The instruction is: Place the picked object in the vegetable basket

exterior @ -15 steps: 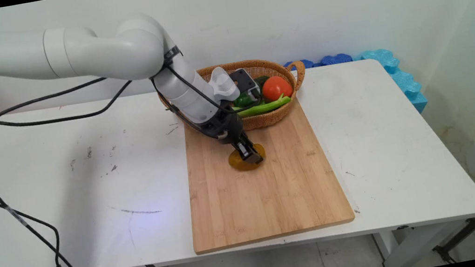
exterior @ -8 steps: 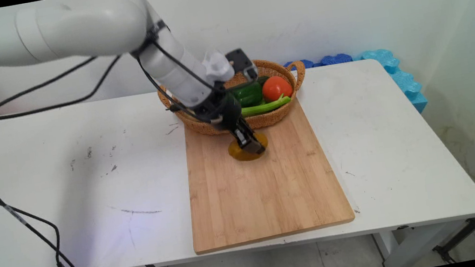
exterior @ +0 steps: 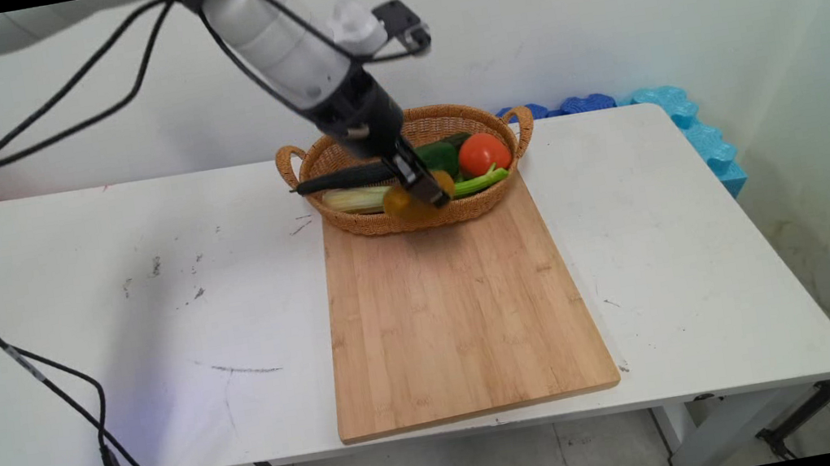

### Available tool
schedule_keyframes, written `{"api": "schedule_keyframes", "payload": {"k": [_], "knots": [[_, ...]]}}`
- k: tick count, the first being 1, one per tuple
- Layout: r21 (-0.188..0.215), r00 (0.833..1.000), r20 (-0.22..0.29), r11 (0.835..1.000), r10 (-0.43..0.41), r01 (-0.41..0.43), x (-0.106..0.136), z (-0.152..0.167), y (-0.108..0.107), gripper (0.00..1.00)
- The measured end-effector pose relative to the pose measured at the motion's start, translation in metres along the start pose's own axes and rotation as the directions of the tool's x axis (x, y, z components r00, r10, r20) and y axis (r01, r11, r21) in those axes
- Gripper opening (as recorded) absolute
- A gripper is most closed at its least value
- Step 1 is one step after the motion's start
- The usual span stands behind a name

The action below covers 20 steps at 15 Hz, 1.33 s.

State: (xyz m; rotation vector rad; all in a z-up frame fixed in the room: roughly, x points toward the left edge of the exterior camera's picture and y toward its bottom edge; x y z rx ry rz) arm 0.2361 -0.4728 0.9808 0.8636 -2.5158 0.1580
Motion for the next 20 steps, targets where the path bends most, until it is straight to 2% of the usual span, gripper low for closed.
{"api": "schedule_keyframes", "payload": {"k": [5,9,12,20], "knots": [[0.082,0.998,0.016,0.995,-0.055,0.054,0.007,-0.013,-0.034,0.0],[0.15,0.99,0.019,0.979,-0.141,0.137,0.001,-0.011,-0.058,0.0],[0.192,0.983,0.025,0.966,-0.183,0.175,-0.008,0.008,-0.074,0.0],[0.233,0.975,0.027,0.95,-0.222,0.21,-0.017,0.058,-0.093,0.0]]}}
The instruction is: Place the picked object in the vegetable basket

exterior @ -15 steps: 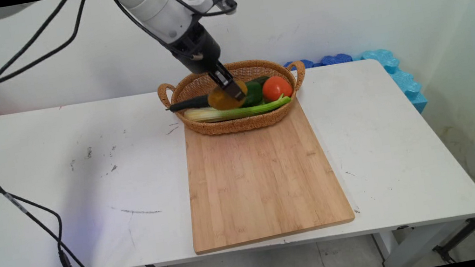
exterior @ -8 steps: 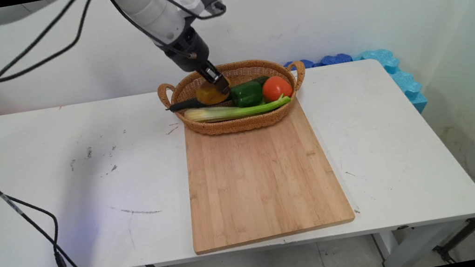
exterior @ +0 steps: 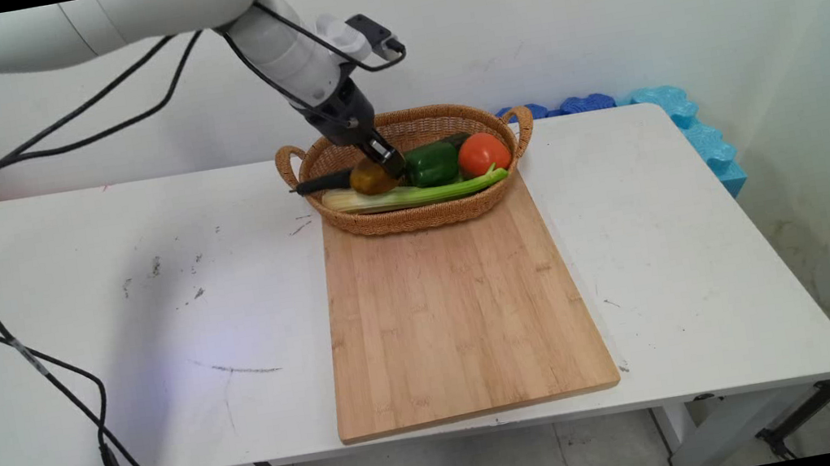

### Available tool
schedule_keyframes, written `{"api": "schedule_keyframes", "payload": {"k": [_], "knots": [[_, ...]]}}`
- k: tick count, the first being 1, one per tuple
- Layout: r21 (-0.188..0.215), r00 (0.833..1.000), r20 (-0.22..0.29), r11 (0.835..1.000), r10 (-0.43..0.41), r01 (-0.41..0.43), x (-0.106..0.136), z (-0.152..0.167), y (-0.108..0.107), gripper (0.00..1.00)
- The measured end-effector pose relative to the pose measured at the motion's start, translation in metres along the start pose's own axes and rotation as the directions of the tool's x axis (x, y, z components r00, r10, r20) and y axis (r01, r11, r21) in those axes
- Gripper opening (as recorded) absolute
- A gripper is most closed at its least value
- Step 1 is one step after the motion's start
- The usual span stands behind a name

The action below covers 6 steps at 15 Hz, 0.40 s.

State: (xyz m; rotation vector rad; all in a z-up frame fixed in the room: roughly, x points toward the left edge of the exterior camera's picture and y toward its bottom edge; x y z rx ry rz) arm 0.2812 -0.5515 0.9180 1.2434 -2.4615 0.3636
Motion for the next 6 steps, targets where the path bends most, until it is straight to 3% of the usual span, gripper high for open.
{"api": "schedule_keyframes", "payload": {"k": [1,6], "knots": [[0.001,1.0,-0.001,1.0,-0.002,0.002,-0.0005,0.0036,0.0003,1.0],[-0.013,1.0,-0.022,1.0,0.018,-0.018,0.001,0.012,0.0063,1.0]]}}
